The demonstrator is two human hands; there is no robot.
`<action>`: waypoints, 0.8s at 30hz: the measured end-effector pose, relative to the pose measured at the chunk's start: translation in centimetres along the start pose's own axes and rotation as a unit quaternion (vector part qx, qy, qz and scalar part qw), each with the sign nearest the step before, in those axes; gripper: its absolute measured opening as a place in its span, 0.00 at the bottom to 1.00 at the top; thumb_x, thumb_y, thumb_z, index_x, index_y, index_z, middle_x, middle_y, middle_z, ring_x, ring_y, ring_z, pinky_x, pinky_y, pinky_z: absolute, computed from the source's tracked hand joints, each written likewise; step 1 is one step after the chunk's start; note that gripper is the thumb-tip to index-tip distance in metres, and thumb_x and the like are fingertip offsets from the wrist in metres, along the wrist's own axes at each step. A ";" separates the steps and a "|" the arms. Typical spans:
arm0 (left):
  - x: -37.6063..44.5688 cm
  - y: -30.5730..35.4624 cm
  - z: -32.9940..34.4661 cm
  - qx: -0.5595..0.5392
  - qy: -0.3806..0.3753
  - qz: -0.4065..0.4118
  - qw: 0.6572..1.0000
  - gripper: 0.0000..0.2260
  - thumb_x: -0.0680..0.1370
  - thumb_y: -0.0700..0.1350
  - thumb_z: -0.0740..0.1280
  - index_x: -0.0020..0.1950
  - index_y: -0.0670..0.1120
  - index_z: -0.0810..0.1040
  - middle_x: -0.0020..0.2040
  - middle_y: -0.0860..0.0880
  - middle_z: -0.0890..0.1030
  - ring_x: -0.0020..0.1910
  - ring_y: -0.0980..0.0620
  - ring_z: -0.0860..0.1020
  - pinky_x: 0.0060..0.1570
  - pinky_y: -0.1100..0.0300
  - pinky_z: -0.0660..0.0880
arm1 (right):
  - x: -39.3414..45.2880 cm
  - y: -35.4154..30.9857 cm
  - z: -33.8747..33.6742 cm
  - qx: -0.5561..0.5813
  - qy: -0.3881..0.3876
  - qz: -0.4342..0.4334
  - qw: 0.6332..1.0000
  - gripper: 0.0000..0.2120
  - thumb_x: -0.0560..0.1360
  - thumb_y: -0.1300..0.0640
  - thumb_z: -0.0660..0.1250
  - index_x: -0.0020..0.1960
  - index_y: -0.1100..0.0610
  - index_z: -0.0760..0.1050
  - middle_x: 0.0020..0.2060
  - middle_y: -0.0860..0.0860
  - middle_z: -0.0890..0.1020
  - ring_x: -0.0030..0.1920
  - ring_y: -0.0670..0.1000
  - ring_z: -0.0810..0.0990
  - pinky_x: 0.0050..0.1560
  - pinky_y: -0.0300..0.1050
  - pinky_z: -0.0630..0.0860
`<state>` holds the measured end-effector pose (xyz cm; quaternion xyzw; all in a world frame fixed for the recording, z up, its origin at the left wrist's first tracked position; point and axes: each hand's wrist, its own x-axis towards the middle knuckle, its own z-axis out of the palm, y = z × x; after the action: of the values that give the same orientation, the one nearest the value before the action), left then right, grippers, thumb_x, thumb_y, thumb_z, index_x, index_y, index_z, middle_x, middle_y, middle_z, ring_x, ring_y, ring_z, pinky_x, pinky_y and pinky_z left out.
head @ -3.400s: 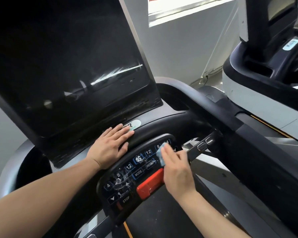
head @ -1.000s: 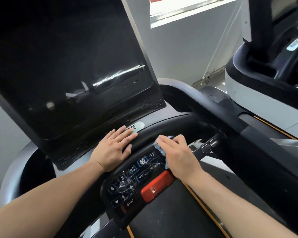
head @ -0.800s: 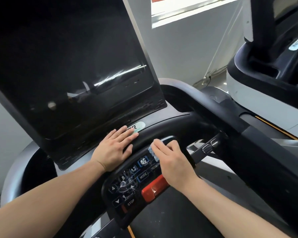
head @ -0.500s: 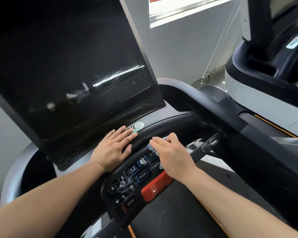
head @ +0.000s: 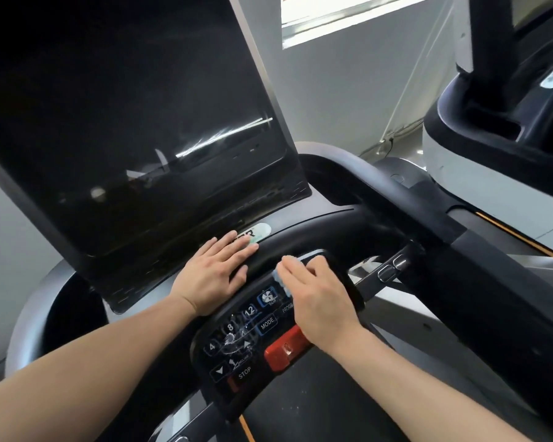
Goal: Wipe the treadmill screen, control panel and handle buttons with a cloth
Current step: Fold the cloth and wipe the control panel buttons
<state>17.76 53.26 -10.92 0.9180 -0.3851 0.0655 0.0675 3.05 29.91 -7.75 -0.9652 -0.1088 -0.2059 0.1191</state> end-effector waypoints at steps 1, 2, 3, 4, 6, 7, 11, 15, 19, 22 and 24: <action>0.0 0.0 -0.1 0.001 0.001 0.001 1.000 0.24 0.85 0.58 0.54 0.82 0.59 0.66 0.81 0.56 0.67 0.83 0.52 0.59 0.81 0.47 0.59 | -0.5 0.3 0.1 -0.006 0.000 -0.035 0.999 0.20 0.77 0.66 0.63 0.68 0.58 0.79 0.64 0.49 0.81 0.46 0.52 0.68 0.47 0.48 0.77; 0.0 0.0 -0.1 0.000 0.002 0.003 1.000 0.24 0.85 0.58 0.54 0.81 0.59 0.66 0.81 0.56 0.67 0.83 0.52 0.60 0.81 0.47 0.59 | -0.6 1.2 0.3 -0.001 0.000 -0.011 1.000 0.22 0.78 0.66 0.60 0.69 0.57 0.79 0.66 0.48 0.81 0.46 0.53 0.68 0.47 0.49 0.77; 0.1 0.0 -0.1 -0.001 0.002 0.004 1.000 0.24 0.85 0.58 0.54 0.81 0.59 0.67 0.81 0.56 0.67 0.83 0.52 0.60 0.80 0.47 0.60 | -0.6 2.4 0.6 0.011 0.016 0.058 0.998 0.23 0.78 0.65 0.57 0.70 0.56 0.78 0.68 0.45 0.80 0.46 0.53 0.67 0.47 0.50 0.77; 0.1 0.1 -0.1 -0.002 0.001 0.003 1.000 0.24 0.85 0.58 0.54 0.81 0.58 0.67 0.81 0.56 0.68 0.82 0.51 0.61 0.80 0.46 0.60 | -0.5 3.0 0.7 0.018 0.031 0.125 0.992 0.25 0.77 0.64 0.54 0.70 0.55 0.78 0.68 0.44 0.79 0.46 0.53 0.66 0.47 0.49 0.77; 0.1 0.1 -0.1 -0.004 -0.004 -0.001 1.000 0.24 0.85 0.58 0.53 0.81 0.58 0.67 0.81 0.56 0.68 0.82 0.52 0.61 0.80 0.46 0.60 | -0.9 1.2 1.3 0.009 0.015 0.146 0.989 0.25 0.77 0.66 0.53 0.69 0.55 0.77 0.67 0.46 0.78 0.45 0.54 0.65 0.48 0.50 0.76; 0.0 0.1 -0.1 -0.005 -0.005 -0.002 1.000 0.24 0.85 0.58 0.53 0.82 0.59 0.66 0.81 0.56 0.67 0.83 0.52 0.60 0.80 0.46 0.60 | -1.5 -0.5 1.5 0.013 -0.012 0.092 0.996 0.23 0.79 0.67 0.54 0.68 0.55 0.77 0.67 0.48 0.78 0.45 0.54 0.66 0.47 0.50 0.75; 0.1 0.1 -0.3 -0.004 0.000 0.003 1.000 0.24 0.85 0.58 0.53 0.81 0.58 0.66 0.81 0.56 0.68 0.82 0.52 0.61 0.80 0.46 0.61 | -2.2 1.0 1.7 0.014 0.027 0.050 0.998 0.23 0.81 0.67 0.57 0.70 0.57 0.80 0.70 0.47 0.80 0.46 0.54 0.69 0.48 0.46 0.77; 0.0 0.0 -0.2 -0.008 -0.009 0.000 1.000 0.24 0.85 0.59 0.53 0.82 0.59 0.65 0.81 0.56 0.67 0.83 0.52 0.60 0.80 0.45 0.61 | -2.9 -0.6 2.4 0.002 -0.015 0.083 0.996 0.23 0.81 0.66 0.55 0.71 0.57 0.78 0.71 0.49 0.78 0.46 0.55 0.69 0.50 0.48 0.75; 0.1 0.1 -0.3 -0.007 -0.005 0.004 1.000 0.24 0.85 0.59 0.53 0.82 0.59 0.66 0.81 0.56 0.67 0.82 0.52 0.61 0.79 0.45 0.62 | -3.3 0.8 1.9 0.022 0.022 0.074 0.997 0.23 0.80 0.67 0.57 0.71 0.57 0.79 0.72 0.47 0.79 0.47 0.55 0.71 0.49 0.47 0.76; 0.0 0.2 -0.3 -0.007 -0.008 -0.001 1.000 0.24 0.85 0.59 0.53 0.82 0.59 0.65 0.81 0.57 0.66 0.83 0.52 0.60 0.80 0.45 0.61 | -3.2 -1.6 1.8 0.038 0.017 0.117 0.992 0.23 0.80 0.66 0.61 0.72 0.55 0.78 0.74 0.47 0.76 0.49 0.54 0.68 0.51 0.47 0.77; -0.1 0.1 -0.3 -0.007 -0.004 -0.002 1.000 0.24 0.85 0.59 0.53 0.82 0.59 0.65 0.81 0.57 0.66 0.83 0.52 0.60 0.80 0.46 0.60 | -4.1 -3.3 2.0 0.019 0.005 0.047 0.999 0.21 0.80 0.65 0.61 0.71 0.56 0.77 0.74 0.50 0.75 0.52 0.55 0.71 0.51 0.48 0.79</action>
<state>17.58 53.29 -10.65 0.9187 -0.3837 0.0592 0.0726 -0.73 32.92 -10.64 -0.9657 -0.0668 -0.2028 0.1475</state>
